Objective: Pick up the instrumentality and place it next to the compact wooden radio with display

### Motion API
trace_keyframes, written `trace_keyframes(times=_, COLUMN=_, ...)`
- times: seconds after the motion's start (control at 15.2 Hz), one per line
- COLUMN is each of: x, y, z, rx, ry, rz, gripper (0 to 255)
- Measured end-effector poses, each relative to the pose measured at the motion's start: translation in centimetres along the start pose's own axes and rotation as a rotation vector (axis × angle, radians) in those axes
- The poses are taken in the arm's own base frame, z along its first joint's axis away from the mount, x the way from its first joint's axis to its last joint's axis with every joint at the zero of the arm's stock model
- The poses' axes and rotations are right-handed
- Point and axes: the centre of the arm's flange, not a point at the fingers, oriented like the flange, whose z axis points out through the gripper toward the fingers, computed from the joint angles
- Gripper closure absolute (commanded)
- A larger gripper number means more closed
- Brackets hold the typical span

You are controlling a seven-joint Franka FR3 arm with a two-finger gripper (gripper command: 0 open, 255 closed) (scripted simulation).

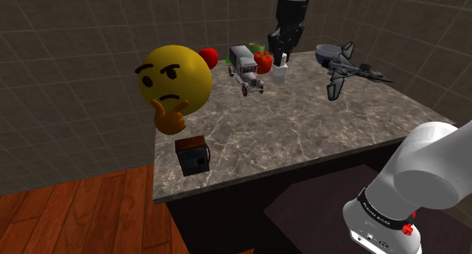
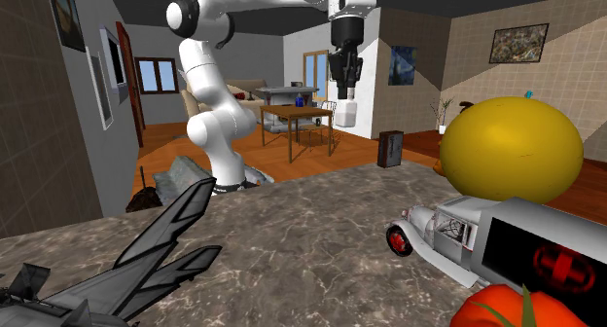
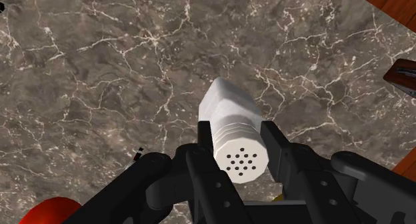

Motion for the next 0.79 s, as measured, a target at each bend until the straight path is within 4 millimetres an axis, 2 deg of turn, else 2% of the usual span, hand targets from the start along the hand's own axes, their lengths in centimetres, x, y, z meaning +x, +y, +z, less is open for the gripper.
trace_keyframes(times=0.79, x=-4.5, y=-14.8, z=-1.2, rx=0.000, ry=0.000, rz=0.001, gripper=255)
